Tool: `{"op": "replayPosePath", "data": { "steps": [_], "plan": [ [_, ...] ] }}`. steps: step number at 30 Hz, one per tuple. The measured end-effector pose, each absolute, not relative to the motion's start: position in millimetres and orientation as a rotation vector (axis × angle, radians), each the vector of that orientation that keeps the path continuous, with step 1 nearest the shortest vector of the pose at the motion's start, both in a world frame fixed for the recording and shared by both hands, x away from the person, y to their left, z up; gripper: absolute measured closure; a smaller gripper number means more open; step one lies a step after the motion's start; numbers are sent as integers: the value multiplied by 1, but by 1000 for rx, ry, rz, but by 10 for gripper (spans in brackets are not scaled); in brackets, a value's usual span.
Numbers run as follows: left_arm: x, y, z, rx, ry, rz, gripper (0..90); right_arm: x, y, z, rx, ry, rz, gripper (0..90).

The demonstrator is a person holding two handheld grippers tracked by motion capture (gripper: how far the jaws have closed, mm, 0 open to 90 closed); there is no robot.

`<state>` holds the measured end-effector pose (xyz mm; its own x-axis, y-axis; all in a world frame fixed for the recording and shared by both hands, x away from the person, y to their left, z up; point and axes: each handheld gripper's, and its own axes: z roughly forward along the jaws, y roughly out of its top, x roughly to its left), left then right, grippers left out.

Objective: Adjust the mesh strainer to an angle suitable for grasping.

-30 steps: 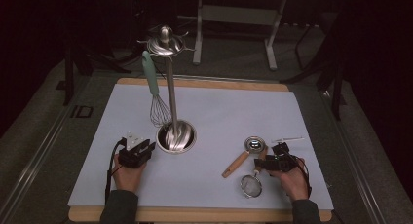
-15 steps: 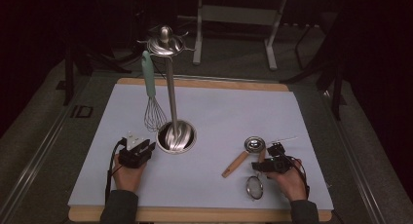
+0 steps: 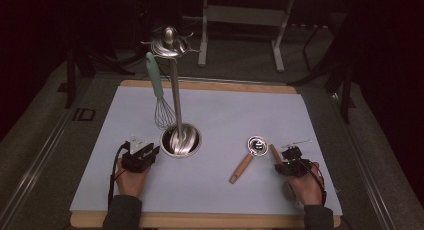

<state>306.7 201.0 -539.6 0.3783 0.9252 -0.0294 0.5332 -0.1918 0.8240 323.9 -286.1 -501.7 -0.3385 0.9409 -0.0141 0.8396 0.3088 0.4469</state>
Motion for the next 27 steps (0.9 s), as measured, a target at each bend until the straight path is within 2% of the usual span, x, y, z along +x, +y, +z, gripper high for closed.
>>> {"op": "replayPosePath", "data": {
  "steps": [6, 11, 18, 27],
  "plan": [
    [307, 201, -540, 1856, 1265, 632, 700, 322, -299, -495, 1658, 2314, 675, 592],
    [307, 201, -540, 1855, 1265, 631, 698, 321, -306, -492, 1690, 2340, 791, 591],
    [307, 201, -540, 1855, 1266, 633, 694, 323, -308, -505, 1758, 2458, 815, 581],
    [307, 201, -540, 1858, 1266, 635, 692, 324, -297, -507, 1761, 2447, 802, 628]
  ]
}}
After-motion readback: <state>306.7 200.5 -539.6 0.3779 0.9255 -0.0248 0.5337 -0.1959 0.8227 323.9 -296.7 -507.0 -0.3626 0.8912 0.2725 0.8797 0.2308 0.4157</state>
